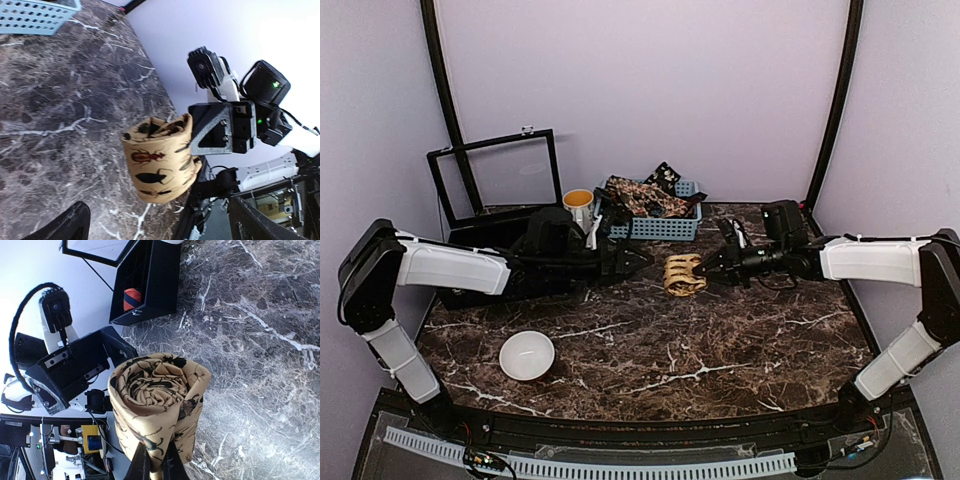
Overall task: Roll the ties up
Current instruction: Pass from the right arm to the left
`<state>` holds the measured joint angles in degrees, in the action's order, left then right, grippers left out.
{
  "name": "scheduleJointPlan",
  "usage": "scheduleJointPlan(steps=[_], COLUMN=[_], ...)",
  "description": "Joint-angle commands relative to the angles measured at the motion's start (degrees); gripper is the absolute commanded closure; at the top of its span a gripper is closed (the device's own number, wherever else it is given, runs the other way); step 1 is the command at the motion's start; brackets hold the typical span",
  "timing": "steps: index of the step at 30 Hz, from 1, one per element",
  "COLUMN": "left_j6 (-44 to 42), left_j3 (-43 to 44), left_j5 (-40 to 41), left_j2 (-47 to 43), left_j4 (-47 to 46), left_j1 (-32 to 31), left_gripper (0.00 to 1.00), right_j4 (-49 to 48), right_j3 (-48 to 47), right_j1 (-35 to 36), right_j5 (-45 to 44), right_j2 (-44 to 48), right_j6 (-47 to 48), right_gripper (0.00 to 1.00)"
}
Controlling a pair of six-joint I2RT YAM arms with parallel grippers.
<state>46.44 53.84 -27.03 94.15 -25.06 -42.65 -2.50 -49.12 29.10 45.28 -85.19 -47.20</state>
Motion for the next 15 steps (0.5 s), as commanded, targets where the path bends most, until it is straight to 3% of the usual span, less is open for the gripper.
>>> scheduleJointPlan(steps=[1, 9, 15], left_j6=[11.03, 15.21, 19.85], left_j3=[-0.04, 3.36, 5.25], left_j5=[-14.20, -14.96, -18.76], left_j2=[4.44, 10.83, 14.64], left_j4=[-16.56, -20.21, -29.32], left_j1=[-0.15, -0.16, -0.46], left_gripper=[0.01, 0.01, 0.01], right_j4=[-8.59, -12.78, -14.97], right_j3=[0.17, 0.39, 0.47], right_j1=[0.94, 2.05, 3.68], right_j5=[2.74, 4.00, 4.38], right_j2=[-0.58, -0.67, -2.30], right_j6=[-2.96, -5.13, -6.14], right_gripper=[1.00, 1.00, 1.00])
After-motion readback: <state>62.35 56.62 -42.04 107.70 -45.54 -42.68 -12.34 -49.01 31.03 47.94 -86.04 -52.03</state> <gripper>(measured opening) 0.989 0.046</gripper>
